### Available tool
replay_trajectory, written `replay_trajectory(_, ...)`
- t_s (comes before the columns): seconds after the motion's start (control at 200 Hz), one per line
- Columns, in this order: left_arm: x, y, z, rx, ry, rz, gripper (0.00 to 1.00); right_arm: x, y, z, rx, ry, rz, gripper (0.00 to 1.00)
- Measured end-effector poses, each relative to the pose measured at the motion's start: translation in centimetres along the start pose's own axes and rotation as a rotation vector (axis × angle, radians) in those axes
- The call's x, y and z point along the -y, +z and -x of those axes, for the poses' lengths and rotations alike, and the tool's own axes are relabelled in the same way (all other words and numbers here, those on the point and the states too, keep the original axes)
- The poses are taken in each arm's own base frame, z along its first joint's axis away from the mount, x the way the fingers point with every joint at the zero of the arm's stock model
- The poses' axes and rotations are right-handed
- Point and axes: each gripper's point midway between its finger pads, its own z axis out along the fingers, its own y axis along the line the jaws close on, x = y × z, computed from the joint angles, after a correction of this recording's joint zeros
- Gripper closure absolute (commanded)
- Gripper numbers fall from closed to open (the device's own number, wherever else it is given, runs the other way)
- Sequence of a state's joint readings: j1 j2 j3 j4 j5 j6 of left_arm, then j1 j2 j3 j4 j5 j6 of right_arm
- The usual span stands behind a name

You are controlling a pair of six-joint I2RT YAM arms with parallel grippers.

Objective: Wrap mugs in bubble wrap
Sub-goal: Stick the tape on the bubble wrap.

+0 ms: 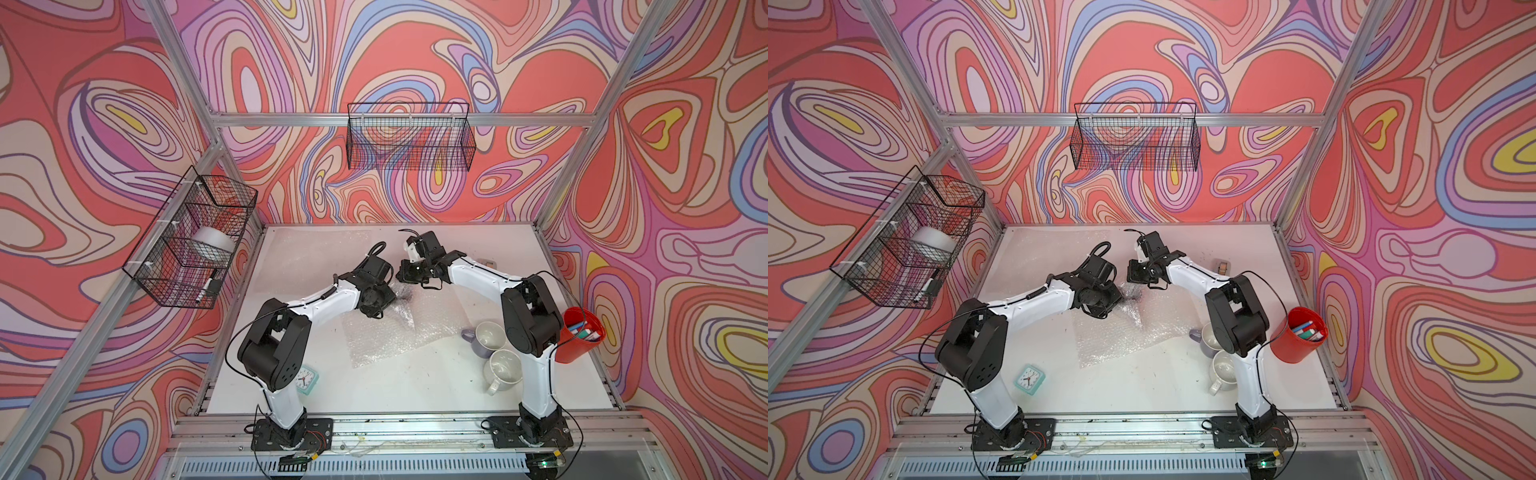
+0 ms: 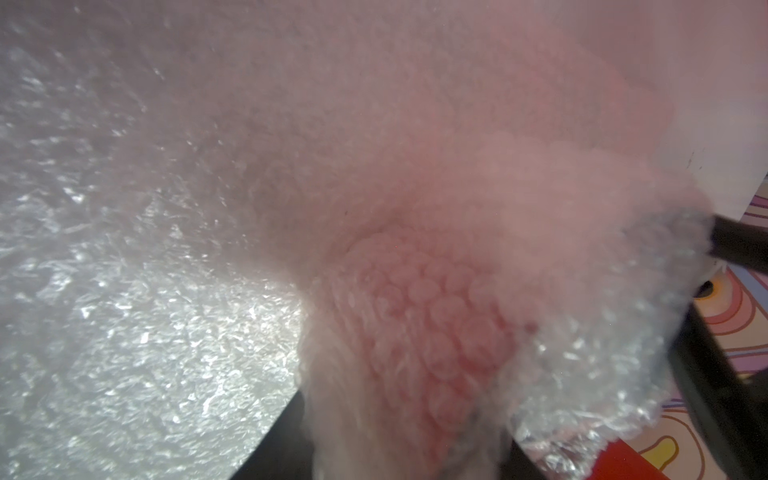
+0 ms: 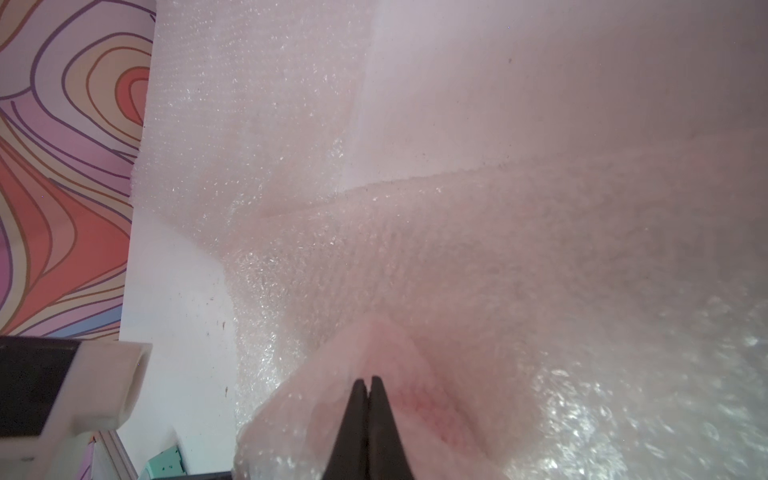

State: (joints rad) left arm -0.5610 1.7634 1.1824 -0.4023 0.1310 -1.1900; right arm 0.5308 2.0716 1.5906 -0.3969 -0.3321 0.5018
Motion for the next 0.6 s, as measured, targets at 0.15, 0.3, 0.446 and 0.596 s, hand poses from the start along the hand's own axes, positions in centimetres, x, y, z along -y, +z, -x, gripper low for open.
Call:
replay_trajectory(0.15, 0.0, 0.1, -0.1, -0.003, -0.001, -0.003, 0.49, 0.2, -0.5, 0.2, 0.016, -0.019, -0.025, 1.0)
replay_trajectory(0.3, 0.0, 0.1, -0.1, -0.006, -0.007, -0.006, 0.5, -0.5, -3.5, -0.1, 0.056, -0.04, -0.024, 1.0)
replay_trajectory(0.446, 0.0, 0.1, -0.2, -0.01, -0.011, -0.008, 0.5, -2.4, -6.4, -1.1, 0.07, -0.043, 0.058, 1.0)
replay_trajectory(0.596, 0.1, 0.2, -0.2, -0.015, -0.012, -0.013, 0.51, -3.2, -6.2, -3.9, -0.011, -0.01, 0.136, 1.0)
